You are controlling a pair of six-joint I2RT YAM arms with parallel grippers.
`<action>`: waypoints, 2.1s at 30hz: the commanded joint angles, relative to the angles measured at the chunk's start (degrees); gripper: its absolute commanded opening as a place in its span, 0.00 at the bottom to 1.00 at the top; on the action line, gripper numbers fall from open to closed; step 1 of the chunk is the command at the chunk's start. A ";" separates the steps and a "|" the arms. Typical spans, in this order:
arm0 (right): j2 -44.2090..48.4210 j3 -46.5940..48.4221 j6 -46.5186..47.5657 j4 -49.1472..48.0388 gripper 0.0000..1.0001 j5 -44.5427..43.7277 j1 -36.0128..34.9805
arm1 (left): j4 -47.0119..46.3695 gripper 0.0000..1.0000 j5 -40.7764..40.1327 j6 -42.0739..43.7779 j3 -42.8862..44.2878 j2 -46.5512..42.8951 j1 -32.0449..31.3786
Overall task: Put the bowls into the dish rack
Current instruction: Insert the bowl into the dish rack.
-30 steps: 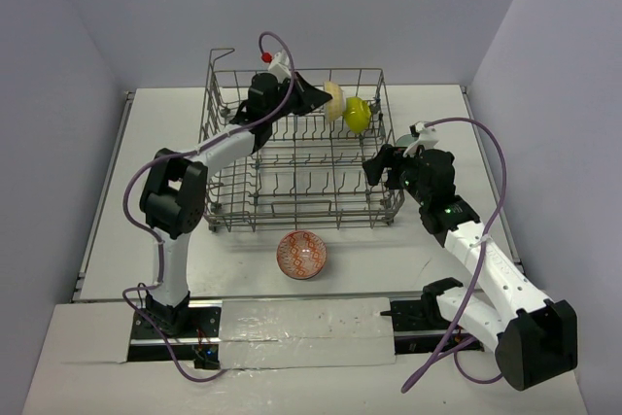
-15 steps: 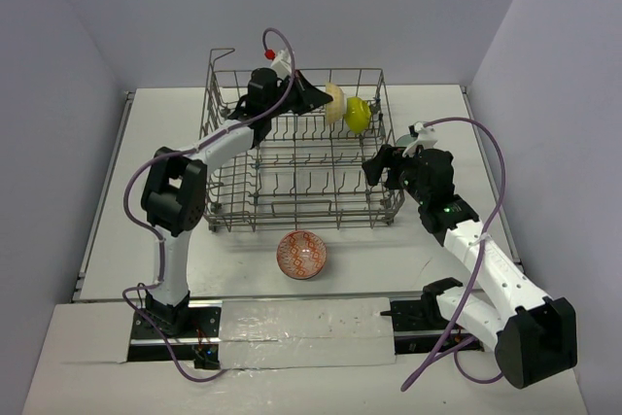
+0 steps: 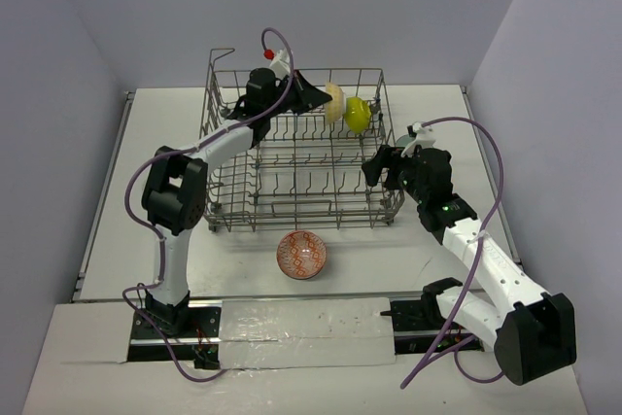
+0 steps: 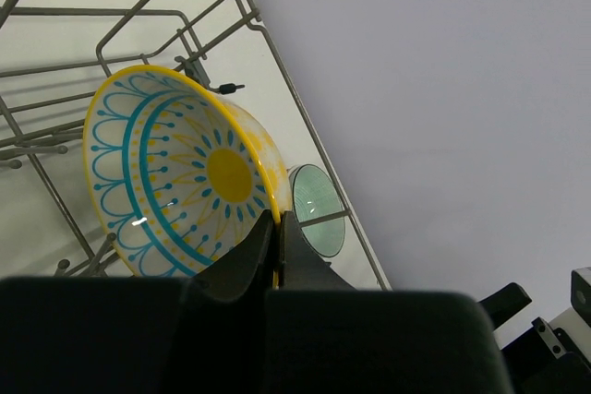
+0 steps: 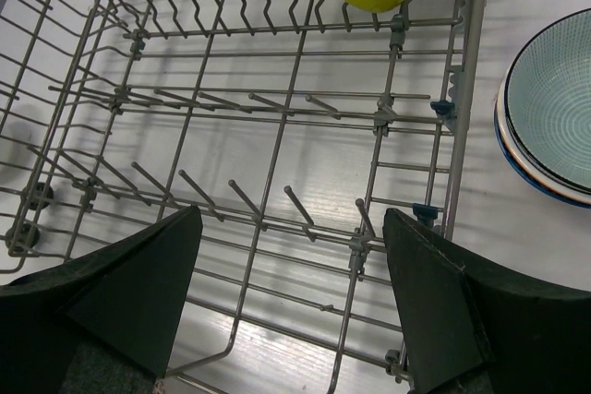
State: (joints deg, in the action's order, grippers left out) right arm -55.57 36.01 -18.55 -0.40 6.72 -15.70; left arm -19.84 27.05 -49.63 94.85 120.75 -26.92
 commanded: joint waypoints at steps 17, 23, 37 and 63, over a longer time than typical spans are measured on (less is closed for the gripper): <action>-0.59 2.22 0.62 -3.29 0.86 0.57 0.23 | -6.36 0.00 -0.07 -5.13 0.78 2.56 1.34; -1.20 2.31 0.70 -3.37 0.86 0.57 0.06 | -5.92 0.00 1.43 -5.92 0.60 3.62 1.78; -1.56 2.40 0.70 -3.38 0.86 0.66 0.06 | -4.78 0.01 1.17 -5.92 -3.26 2.13 2.92; -2.00 2.66 0.79 -3.38 0.86 1.10 -0.03 | 3.58 0.31 0.81 -2.41 -3.71 3.18 3.80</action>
State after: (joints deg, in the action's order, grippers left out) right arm -57.32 36.01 -18.37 -1.56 7.20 -15.70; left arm -17.41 27.18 -53.65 90.17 123.44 -22.72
